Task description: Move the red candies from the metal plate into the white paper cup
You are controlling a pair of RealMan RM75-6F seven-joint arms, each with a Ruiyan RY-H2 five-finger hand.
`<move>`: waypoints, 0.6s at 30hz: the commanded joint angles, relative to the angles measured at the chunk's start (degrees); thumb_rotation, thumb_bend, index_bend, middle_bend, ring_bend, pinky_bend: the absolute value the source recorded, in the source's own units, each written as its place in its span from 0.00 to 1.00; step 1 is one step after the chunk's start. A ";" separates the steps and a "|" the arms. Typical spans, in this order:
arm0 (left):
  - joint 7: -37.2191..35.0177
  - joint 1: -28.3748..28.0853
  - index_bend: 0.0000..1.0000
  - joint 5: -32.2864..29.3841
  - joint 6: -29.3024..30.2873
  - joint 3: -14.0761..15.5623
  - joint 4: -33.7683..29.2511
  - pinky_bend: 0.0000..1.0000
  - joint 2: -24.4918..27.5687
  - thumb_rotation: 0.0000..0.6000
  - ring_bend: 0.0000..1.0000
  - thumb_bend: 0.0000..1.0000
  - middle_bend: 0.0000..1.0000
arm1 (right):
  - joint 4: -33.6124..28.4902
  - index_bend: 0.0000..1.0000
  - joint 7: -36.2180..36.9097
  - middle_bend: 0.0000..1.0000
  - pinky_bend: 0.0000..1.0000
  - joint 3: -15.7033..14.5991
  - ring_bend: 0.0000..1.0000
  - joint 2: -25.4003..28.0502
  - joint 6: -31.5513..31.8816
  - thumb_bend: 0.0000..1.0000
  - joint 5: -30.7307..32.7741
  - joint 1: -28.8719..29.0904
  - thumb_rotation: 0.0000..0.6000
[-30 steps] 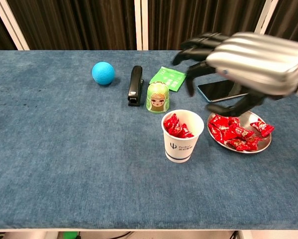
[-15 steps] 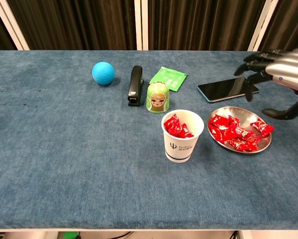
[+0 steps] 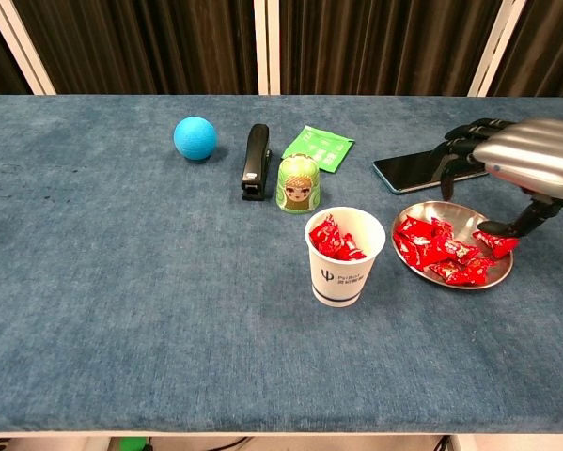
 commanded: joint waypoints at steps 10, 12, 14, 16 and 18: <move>-0.11 0.04 0.14 -0.15 -0.11 0.04 0.13 0.25 0.16 1.00 0.12 0.10 0.11 | 5.55 0.34 -0.06 0.08 0.00 -0.28 0.00 -3.84 -2.82 0.31 0.63 1.60 1.00; -0.03 -0.05 0.14 -0.14 -0.26 0.04 0.08 0.25 0.15 1.00 0.12 0.10 0.11 | 6.03 0.34 -0.05 0.07 0.00 -0.42 0.00 -4.20 -3.19 0.31 0.54 1.83 1.00; 0.01 -0.10 0.14 -0.16 -0.31 0.00 0.05 0.25 0.11 1.00 0.12 0.10 0.11 | 6.26 0.33 0.06 0.07 0.00 -0.48 0.00 -4.51 -3.28 0.31 0.35 1.98 1.00; 0.07 -0.11 0.14 -0.19 -0.35 -0.01 0.01 0.25 0.09 1.00 0.12 0.10 0.11 | 6.46 0.33 0.35 0.07 0.00 -0.55 0.00 -4.83 -3.30 0.31 0.04 2.15 1.00; 0.15 -0.12 0.14 -0.22 -0.38 -0.01 -0.06 0.25 0.13 1.00 0.12 0.10 0.11 | 6.78 0.33 0.58 0.07 0.00 -0.67 0.00 -5.09 -3.29 0.31 -0.27 2.27 1.00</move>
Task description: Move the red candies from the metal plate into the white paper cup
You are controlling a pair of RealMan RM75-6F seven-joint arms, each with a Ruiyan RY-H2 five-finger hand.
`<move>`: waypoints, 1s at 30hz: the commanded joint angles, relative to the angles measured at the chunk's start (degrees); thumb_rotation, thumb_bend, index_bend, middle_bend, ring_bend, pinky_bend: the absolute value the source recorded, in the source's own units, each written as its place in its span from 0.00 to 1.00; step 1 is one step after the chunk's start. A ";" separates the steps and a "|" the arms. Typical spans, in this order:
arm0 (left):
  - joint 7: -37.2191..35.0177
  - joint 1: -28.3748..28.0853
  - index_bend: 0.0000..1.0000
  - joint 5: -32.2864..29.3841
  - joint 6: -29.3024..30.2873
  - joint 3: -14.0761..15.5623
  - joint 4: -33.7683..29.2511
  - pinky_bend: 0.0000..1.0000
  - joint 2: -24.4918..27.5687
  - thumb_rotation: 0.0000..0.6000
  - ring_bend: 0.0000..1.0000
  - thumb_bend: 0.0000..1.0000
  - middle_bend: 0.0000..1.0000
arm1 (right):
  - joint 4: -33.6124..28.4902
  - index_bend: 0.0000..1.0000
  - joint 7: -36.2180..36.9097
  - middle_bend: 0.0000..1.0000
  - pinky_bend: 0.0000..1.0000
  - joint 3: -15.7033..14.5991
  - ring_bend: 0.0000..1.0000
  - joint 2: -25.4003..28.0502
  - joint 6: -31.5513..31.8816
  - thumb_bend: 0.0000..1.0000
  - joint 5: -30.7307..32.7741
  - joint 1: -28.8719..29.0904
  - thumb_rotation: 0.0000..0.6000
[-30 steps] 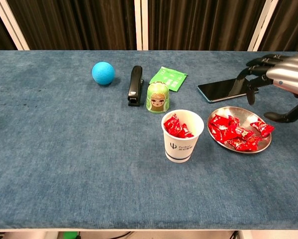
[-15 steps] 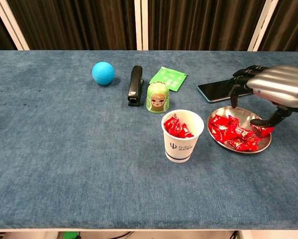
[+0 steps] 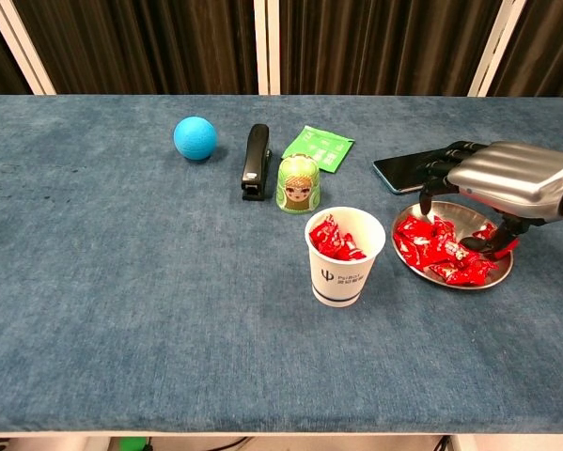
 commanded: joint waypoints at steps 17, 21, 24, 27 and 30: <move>0.17 -0.05 0.14 0.02 0.01 -0.04 -0.36 0.25 0.38 1.00 0.12 0.10 0.11 | 1.21 0.41 0.68 0.07 0.00 -0.71 0.00 -0.01 0.67 0.33 -0.11 -0.58 1.00; 0.27 -0.08 0.14 0.01 -0.04 -0.05 -0.42 0.25 0.38 1.00 0.12 0.10 0.11 | 1.21 0.43 0.77 0.07 0.00 -0.74 0.00 0.13 0.70 0.34 -0.04 -0.66 1.00; 0.30 -0.12 0.14 0.00 -0.10 -0.06 -0.45 0.25 0.37 1.00 0.12 0.10 0.11 | 1.26 0.45 0.75 0.07 0.00 -0.79 0.00 0.12 0.64 0.34 -0.02 -0.67 1.00; 0.33 -0.16 0.14 -0.02 -0.14 -0.08 -0.46 0.25 0.36 1.00 0.12 0.10 0.11 | 1.32 0.47 0.83 0.07 0.00 -0.81 0.00 0.10 0.57 0.34 -0.01 -0.65 1.00; 0.30 -0.15 0.14 -0.08 -0.17 -0.08 -0.43 0.25 0.33 1.00 0.12 0.10 0.11 | 1.49 0.50 0.95 0.08 0.00 -0.79 0.00 0.03 0.88 0.34 -0.24 -0.70 1.00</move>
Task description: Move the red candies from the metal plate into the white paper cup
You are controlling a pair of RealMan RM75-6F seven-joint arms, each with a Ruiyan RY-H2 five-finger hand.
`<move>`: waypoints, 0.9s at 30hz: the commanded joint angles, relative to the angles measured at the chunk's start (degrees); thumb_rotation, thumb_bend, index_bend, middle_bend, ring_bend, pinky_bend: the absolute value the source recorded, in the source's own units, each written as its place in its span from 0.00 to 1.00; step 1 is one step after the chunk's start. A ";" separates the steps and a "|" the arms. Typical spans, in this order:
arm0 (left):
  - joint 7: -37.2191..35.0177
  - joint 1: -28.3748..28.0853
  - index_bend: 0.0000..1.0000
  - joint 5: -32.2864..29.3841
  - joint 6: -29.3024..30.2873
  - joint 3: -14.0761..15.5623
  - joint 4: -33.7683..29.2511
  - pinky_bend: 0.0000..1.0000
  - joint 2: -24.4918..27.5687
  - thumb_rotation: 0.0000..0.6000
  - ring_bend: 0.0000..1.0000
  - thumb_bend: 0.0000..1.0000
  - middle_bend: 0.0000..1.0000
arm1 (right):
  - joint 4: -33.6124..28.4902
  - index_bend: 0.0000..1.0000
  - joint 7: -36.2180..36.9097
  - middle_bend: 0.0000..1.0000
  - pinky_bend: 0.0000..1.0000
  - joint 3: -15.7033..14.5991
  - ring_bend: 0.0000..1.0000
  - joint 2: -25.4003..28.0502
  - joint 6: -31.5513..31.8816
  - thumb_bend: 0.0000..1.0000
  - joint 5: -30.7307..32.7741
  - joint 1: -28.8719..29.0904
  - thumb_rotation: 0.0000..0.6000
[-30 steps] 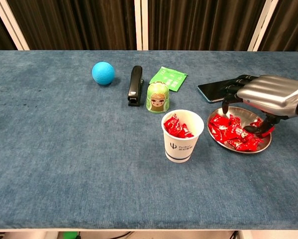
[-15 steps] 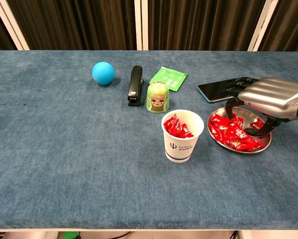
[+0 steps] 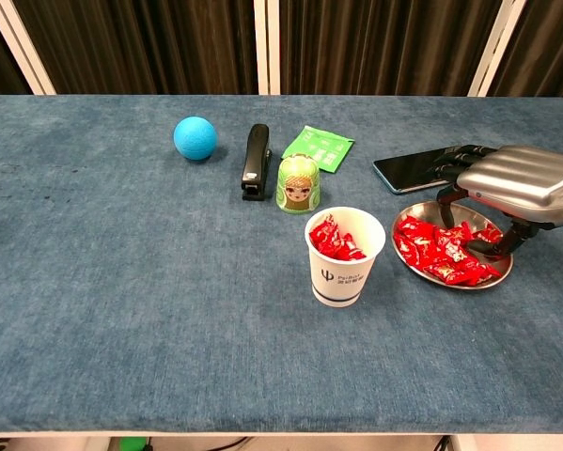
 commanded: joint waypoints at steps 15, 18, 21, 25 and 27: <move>-0.09 0.06 0.14 0.05 0.11 0.06 0.12 0.25 -0.13 1.00 0.12 0.10 0.11 | -2.60 0.57 3.61 0.10 0.00 0.69 0.00 2.91 6.52 0.37 -3.93 -1.38 1.00; -0.02 0.05 0.14 0.12 0.16 0.06 0.09 0.25 -0.13 1.00 0.12 0.10 0.11 | -5.13 0.57 4.20 0.10 0.00 1.41 0.00 4.60 9.18 0.37 -5.62 -1.56 1.00; 0.07 0.04 0.14 0.16 0.31 -0.02 -0.04 0.25 -0.11 1.00 0.12 0.10 0.11 | -8.10 0.57 4.27 0.10 0.00 2.11 0.00 6.10 11.53 0.37 -7.63 -1.44 1.00; 0.26 0.06 0.14 0.19 0.50 -0.10 -0.28 0.25 -0.04 1.00 0.12 0.10 0.11 | -11.97 0.57 4.02 0.10 0.00 2.67 0.00 7.23 13.28 0.37 -10.35 -0.81 1.00; 0.40 0.07 0.14 0.22 0.53 -0.09 -0.39 0.25 0.01 1.00 0.12 0.10 0.11 | -13.58 0.57 3.44 0.10 0.00 2.72 0.00 7.34 13.44 0.37 -11.64 -0.31 1.00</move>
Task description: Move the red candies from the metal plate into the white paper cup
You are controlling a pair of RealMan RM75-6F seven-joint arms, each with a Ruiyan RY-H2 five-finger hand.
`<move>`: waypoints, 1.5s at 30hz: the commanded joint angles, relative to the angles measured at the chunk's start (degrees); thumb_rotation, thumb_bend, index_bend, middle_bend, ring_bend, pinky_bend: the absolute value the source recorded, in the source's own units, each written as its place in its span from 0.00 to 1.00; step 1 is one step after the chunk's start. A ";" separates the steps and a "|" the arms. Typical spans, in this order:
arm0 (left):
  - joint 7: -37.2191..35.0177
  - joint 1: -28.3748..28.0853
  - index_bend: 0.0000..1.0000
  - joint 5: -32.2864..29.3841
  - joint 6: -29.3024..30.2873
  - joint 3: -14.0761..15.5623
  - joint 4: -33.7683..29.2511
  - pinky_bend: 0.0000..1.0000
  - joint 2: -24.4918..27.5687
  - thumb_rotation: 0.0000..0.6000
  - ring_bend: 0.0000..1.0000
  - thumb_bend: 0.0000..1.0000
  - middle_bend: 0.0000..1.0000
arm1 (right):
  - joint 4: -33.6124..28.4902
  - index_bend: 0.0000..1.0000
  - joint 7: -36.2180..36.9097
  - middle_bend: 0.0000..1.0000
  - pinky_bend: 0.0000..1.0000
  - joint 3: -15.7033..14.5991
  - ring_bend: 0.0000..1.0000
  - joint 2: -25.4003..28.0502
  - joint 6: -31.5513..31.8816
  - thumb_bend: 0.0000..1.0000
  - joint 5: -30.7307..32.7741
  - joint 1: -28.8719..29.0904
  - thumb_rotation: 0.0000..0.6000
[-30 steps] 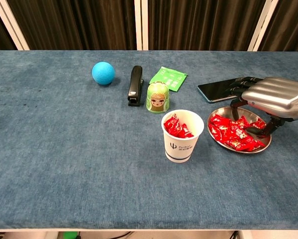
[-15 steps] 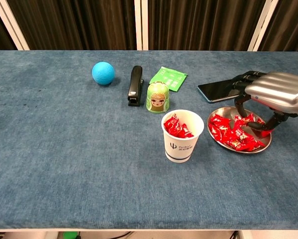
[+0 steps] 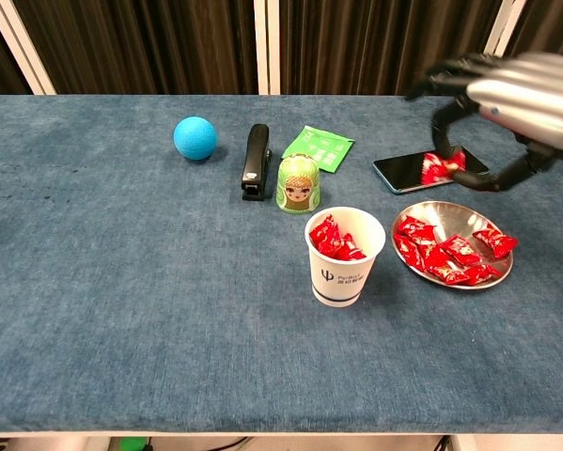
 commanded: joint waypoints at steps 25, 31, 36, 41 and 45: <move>-0.47 0.34 0.14 -0.09 0.51 -0.05 0.12 0.25 0.48 1.00 0.12 0.10 0.11 | -3.49 0.45 -3.38 0.09 0.00 -0.94 0.00 -5.10 -5.97 0.35 -3.94 4.88 1.00; -0.71 0.36 0.14 -0.06 0.52 -0.03 0.34 0.25 0.38 1.00 0.12 0.10 0.11 | -3.60 0.34 -3.47 0.08 0.00 -0.96 0.00 -5.37 -5.67 0.35 -3.89 4.84 1.00; -0.96 0.44 0.14 -0.09 0.53 0.02 0.53 0.25 0.41 1.00 0.12 0.10 0.11 | -4.24 0.33 -2.99 0.08 0.00 -0.86 0.00 -3.50 -2.12 0.35 -4.58 3.26 1.00; -1.04 0.31 0.14 0.12 0.43 0.05 0.66 0.25 0.14 1.00 0.12 0.10 0.11 | -3.80 0.33 -2.72 0.09 0.00 -0.80 0.00 -1.23 -0.79 0.35 -2.46 1.38 1.00; -0.81 0.15 0.14 0.32 0.31 0.10 0.60 0.25 -0.12 1.00 0.12 0.10 0.11 | -1.55 0.33 -2.38 0.09 0.00 -0.93 0.00 -0.88 -2.92 0.34 0.97 0.73 1.00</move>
